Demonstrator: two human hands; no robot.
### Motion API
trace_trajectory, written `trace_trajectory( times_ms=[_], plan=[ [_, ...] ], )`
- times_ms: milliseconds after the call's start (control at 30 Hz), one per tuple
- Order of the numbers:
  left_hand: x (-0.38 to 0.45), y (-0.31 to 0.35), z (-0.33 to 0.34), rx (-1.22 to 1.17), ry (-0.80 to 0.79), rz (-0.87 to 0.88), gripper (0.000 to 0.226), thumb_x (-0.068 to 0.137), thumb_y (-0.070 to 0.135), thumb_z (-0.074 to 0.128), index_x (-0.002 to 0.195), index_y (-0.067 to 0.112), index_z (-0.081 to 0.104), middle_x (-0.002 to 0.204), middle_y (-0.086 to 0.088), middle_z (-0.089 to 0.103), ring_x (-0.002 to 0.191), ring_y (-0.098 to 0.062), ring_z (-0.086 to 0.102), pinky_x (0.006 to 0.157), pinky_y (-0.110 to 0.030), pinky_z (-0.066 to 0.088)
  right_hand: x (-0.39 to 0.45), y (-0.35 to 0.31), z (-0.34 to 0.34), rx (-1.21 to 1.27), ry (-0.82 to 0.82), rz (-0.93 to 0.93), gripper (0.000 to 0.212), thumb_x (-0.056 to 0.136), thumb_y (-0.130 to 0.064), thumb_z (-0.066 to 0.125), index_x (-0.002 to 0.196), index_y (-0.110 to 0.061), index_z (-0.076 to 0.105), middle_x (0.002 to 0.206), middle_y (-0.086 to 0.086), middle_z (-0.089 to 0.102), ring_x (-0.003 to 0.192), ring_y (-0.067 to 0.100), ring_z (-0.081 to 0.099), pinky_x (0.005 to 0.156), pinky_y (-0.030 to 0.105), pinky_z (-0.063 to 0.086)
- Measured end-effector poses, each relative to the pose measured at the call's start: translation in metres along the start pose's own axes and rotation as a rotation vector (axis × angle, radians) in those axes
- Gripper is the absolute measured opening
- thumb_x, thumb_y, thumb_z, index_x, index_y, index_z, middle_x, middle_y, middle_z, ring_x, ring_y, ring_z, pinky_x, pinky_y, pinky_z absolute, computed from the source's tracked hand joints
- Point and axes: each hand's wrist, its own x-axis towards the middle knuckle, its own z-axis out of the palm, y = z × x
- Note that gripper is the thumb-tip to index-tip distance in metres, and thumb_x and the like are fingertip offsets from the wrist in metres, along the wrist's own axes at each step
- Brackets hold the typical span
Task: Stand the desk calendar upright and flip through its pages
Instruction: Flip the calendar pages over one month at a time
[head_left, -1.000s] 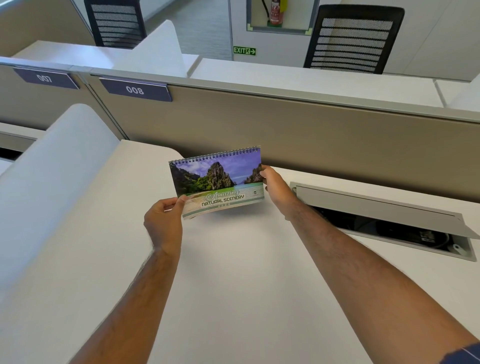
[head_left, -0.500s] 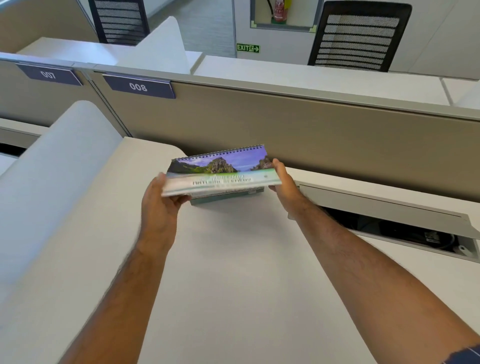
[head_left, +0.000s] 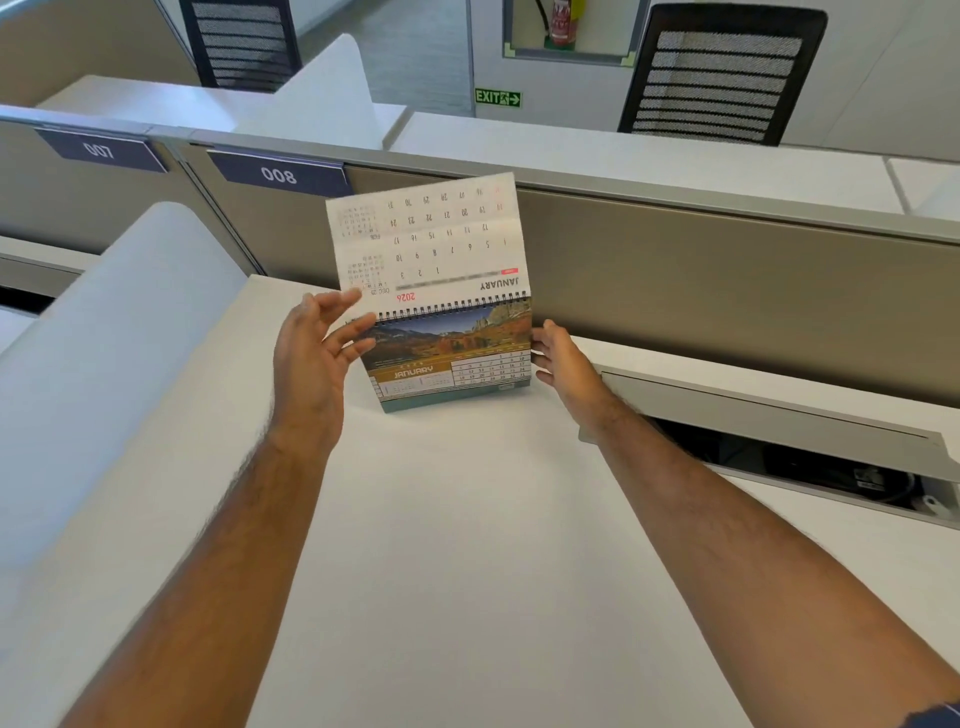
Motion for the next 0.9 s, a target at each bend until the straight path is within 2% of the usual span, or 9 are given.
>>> trace_trajectory(
  times_ms=[100,167,233,267,367,467,567,700,900],
  plan=[
    [-0.001,-0.024,-0.006,0.122,0.170,0.030,0.021,0.111,0.032,0.052,0.122,0.017,0.061,0.120,-0.001,0.075,0.107,-0.016,0.069,0.093,-0.039,0.060,-0.002,0.000,0.000,-0.012,0.002,-0.001,0.047,0.110,-0.048,0.017,0.130,-0.029,0.056,0.136,-0.004,0.059,0.132,0.018,0.050,0.118,0.043,0.030],
    [-0.003,-0.042,-0.008,0.197,0.240,0.002,0.021,0.108,0.025,0.058,0.126,0.016,0.063,0.123,0.000,0.070,0.114,-0.019,0.067,0.096,-0.037,0.060,-0.003,0.000,0.001,-0.016,0.006,0.000,0.046,0.110,-0.047,0.017,0.128,-0.030,0.056,0.135,-0.004,0.059,0.132,0.018,0.050,0.118,0.043,0.031],
    [-0.006,-0.057,-0.008,0.271,0.197,-0.087,0.034,0.108,0.024,0.060,0.142,0.017,0.060,0.132,0.001,0.066,0.124,-0.023,0.063,0.091,-0.024,0.054,-0.004,0.000,0.001,-0.015,0.009,0.001,0.044,0.110,-0.046,0.017,0.127,-0.031,0.055,0.134,-0.005,0.059,0.132,0.017,0.050,0.119,0.044,0.031],
    [-0.008,-0.065,-0.008,0.298,0.145,-0.139,0.040,0.109,0.024,0.060,0.148,0.019,0.057,0.137,0.002,0.064,0.128,-0.023,0.061,0.093,-0.023,0.050,-0.004,0.001,0.001,-0.016,0.010,0.000,0.044,0.110,-0.046,0.017,0.128,-0.032,0.055,0.134,-0.005,0.059,0.132,0.017,0.050,0.119,0.044,0.031],
    [-0.015,-0.082,-0.010,0.381,-0.008,-0.227,0.041,0.109,0.029,0.058,0.150,0.028,0.057,0.144,0.002,0.067,0.138,-0.022,0.057,0.112,-0.038,0.045,-0.005,0.001,0.002,-0.017,0.014,-0.003,0.044,0.110,-0.046,0.017,0.127,-0.033,0.056,0.134,-0.006,0.059,0.132,0.017,0.049,0.120,0.045,0.030],
    [-0.020,-0.088,-0.010,0.447,-0.015,-0.257,0.046,0.109,0.040,0.057,0.155,0.036,0.053,0.154,0.005,0.062,0.144,-0.022,0.052,0.122,-0.049,0.042,-0.005,0.001,0.002,-0.016,0.017,-0.002,0.044,0.110,-0.046,0.018,0.126,-0.034,0.056,0.134,-0.006,0.059,0.132,0.017,0.050,0.120,0.045,0.030],
    [-0.027,-0.084,-0.006,0.493,-0.005,-0.215,0.045,0.111,0.040,0.056,0.156,0.034,0.052,0.152,0.008,0.062,0.138,-0.018,0.053,0.118,-0.048,0.043,-0.005,0.003,0.003,-0.016,0.021,0.000,0.044,0.110,-0.047,0.018,0.127,-0.034,0.057,0.133,-0.005,0.061,0.132,0.017,0.051,0.119,0.045,0.031],
    [-0.033,-0.083,-0.003,0.511,0.015,-0.189,0.042,0.112,0.034,0.055,0.154,0.030,0.054,0.134,0.012,0.060,0.127,-0.014,0.051,0.118,-0.046,0.043,-0.006,0.004,0.004,-0.011,0.026,0.000,0.044,0.110,-0.046,0.019,0.127,-0.035,0.057,0.132,-0.005,0.061,0.131,0.016,0.052,0.119,0.044,0.031],
    [-0.037,-0.082,-0.007,0.487,0.008,-0.188,0.042,0.111,0.042,0.055,0.151,0.027,0.058,0.139,0.005,0.068,0.129,-0.018,0.060,0.106,-0.030,0.048,-0.006,0.006,0.005,0.004,0.033,0.004,0.044,0.110,-0.046,0.018,0.128,-0.034,0.057,0.132,-0.005,0.061,0.131,0.016,0.052,0.120,0.045,0.031]
  ],
)
